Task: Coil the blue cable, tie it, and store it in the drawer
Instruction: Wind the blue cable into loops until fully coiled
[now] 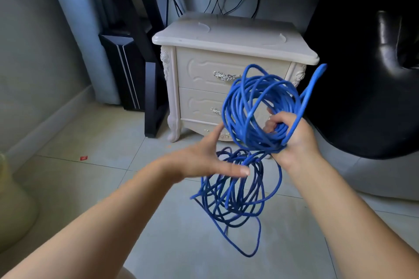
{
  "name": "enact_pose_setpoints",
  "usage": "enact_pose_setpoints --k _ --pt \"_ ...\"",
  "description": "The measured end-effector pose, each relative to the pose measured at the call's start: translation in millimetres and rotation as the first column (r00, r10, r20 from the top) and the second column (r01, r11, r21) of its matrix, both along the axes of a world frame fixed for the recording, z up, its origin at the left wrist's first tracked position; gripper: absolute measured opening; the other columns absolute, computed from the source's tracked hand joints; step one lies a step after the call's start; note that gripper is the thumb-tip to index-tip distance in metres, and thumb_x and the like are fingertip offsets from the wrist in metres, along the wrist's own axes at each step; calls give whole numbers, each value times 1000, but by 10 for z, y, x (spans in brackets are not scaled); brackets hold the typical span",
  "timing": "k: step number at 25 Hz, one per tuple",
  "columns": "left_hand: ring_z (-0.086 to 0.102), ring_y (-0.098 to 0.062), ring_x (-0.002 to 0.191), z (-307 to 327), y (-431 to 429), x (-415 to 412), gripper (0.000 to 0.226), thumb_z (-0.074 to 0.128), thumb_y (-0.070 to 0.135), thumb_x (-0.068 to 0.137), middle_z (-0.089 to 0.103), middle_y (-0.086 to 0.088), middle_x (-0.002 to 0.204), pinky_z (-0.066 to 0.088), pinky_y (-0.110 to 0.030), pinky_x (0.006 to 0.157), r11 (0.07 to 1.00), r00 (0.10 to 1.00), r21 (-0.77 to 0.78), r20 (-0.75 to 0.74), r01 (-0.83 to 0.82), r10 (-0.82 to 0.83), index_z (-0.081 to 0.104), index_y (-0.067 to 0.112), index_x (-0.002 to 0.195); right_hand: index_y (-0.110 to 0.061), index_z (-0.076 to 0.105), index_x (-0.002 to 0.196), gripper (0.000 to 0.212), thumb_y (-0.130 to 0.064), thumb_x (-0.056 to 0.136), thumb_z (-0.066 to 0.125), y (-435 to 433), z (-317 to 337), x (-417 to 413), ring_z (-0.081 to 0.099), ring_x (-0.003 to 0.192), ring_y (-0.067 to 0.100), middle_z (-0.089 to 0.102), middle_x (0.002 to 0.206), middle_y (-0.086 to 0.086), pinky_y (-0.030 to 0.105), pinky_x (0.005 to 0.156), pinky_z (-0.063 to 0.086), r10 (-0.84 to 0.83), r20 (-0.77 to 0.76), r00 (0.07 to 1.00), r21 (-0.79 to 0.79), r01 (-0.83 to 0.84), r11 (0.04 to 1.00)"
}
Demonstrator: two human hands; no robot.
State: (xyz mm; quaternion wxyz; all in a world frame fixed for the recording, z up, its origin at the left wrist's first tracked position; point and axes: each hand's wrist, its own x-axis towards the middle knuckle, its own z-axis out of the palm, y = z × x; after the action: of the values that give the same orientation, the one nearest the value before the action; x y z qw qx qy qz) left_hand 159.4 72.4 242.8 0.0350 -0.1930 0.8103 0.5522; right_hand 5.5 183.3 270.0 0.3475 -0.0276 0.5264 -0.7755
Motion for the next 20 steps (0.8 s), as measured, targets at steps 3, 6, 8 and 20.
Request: enact_pose_setpoints --k 3,6,8,20 --pt "25 -20 146 -190 165 -98 136 87 54 59 7 5 163 28 -37 116 975 976 -210 185 -71 111 -11 42 152 -9 62 95 17 -1 89 49 24 -20 -29 44 47 10 44 52 -4 25 63 42 15 146 989 -125 4 992" --pt "59 -24 112 -268 118 -182 113 84 32 70 53 -10 135 50 -37 95 948 939 -197 191 -249 286 11 25 155 -11 64 66 29 0 88 50 31 -29 -21 47 66 19 44 56 0 30 73 42 24 179 983 -170 7 985" --pt "63 -19 87 -287 49 -200 68 77 23 74 68 -9 112 52 -30 76 938 923 -177 197 -297 330 50 11 137 -13 62 48 43 -1 88 50 60 -10 -40 47 68 21 44 59 1 32 74 46 11 169 986 -176 20 984" --pt "53 -11 54 -254 68 -286 13 67 16 81 72 1 66 46 -19 54 942 929 -53 157 -332 336 71 7 88 -12 49 71 17 -4 86 52 124 -15 -100 54 66 24 48 71 5 40 89 53 -20 194 981 -227 64 972"
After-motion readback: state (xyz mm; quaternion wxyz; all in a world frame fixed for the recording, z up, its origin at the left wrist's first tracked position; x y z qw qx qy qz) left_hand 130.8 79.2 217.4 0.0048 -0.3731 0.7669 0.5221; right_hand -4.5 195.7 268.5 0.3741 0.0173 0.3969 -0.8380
